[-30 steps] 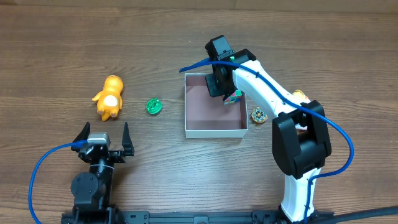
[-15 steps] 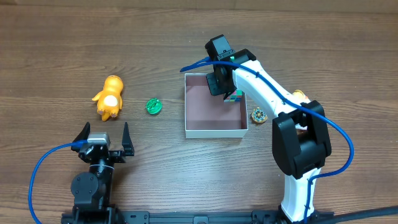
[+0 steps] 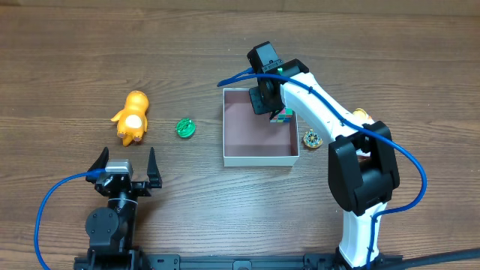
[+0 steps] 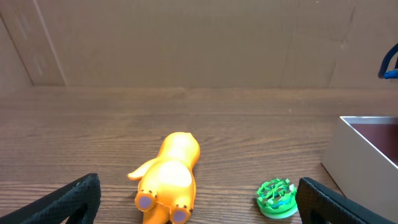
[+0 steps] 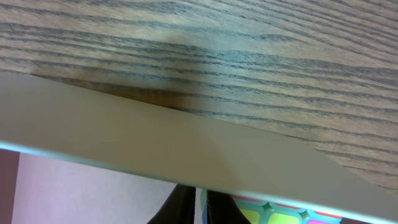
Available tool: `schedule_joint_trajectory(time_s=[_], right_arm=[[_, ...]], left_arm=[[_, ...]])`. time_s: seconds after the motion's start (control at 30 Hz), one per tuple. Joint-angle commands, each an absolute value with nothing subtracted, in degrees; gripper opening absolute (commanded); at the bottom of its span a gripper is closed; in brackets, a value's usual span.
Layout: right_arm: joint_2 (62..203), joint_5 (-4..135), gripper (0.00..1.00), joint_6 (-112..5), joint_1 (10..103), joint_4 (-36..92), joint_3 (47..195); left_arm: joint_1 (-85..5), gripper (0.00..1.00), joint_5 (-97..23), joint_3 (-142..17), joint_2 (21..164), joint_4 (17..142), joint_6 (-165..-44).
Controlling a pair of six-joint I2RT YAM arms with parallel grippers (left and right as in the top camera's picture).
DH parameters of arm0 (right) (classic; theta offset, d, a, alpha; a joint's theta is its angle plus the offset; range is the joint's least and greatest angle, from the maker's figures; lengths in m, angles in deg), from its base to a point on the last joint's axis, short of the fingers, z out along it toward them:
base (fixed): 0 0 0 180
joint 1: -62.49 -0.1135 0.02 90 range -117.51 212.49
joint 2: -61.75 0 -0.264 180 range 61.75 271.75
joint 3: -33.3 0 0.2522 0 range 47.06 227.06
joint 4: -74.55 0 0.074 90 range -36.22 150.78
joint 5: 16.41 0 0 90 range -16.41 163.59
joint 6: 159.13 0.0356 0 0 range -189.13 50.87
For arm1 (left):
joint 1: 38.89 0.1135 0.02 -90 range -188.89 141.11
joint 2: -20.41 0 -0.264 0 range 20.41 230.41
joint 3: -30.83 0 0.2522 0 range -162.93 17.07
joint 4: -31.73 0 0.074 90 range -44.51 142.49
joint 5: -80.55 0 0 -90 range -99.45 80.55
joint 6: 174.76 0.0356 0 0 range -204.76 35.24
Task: Pack container
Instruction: 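Open the right gripper to release the cube inside the box, then raise the right gripper and move it toward the white duck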
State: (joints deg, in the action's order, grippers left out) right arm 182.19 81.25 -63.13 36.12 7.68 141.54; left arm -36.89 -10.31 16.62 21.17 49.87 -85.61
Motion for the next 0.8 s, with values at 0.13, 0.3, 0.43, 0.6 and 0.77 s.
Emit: schedule_joint_trajectory(time_s=[0.13,0.3,0.43,0.6,0.77], right_arm=[[182.41,82.56,0.1,-63.18,35.88,7.75,141.54],[182.41,82.54,0.1,-63.18,35.88,5.54,143.33],[182.41,81.18,0.1,-63.2,35.88,4.23,144.7],[182.35,78.65,0.1,-63.18,35.86,3.01,146.39],[182.3,78.65,0.11,-63.2,35.86,1.06,149.47]], left_arm=[[-36.56,1.0,-9.94,16.8,20.77,49.94,-84.29],[-36.56,1.0,-9.94,16.8,20.77,49.94,-84.29],[-36.56,1.0,-9.94,16.8,20.77,49.94,-84.29],[-36.56,1.0,-9.94,16.8,20.77,49.94,-84.29],[-36.56,1.0,-9.94,16.8,20.77,49.94,-84.29]])
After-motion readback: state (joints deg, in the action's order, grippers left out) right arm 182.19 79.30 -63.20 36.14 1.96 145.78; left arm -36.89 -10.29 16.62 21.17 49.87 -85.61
